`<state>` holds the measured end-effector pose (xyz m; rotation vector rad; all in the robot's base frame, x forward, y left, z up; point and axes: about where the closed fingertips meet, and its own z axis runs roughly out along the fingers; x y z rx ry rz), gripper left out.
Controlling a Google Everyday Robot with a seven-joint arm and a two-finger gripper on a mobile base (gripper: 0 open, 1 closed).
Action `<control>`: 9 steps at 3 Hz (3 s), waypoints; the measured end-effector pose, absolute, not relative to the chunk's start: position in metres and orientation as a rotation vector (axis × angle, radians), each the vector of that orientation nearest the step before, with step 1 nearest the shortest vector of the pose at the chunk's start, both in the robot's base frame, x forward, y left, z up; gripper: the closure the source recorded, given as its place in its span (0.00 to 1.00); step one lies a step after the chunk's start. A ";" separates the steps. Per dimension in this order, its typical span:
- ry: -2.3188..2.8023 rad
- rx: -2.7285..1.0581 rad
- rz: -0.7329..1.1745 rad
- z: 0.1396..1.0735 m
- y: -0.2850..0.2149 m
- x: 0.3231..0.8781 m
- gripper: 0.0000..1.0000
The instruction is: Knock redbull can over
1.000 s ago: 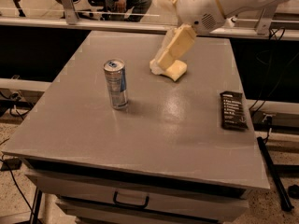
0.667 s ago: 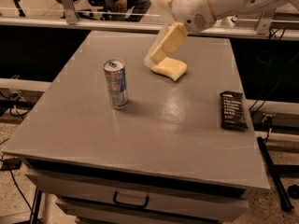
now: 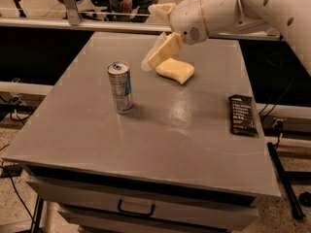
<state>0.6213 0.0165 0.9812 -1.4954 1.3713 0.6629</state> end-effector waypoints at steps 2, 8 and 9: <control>1.103 -1.436 0.824 0.973 0.062 0.586 0.00; 1.254 -1.422 0.960 0.893 0.069 0.567 0.00; 1.259 -1.483 0.925 0.883 0.069 0.567 0.00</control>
Offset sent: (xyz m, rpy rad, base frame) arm -0.0550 0.0597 -0.0117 0.2928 -0.1119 0.2103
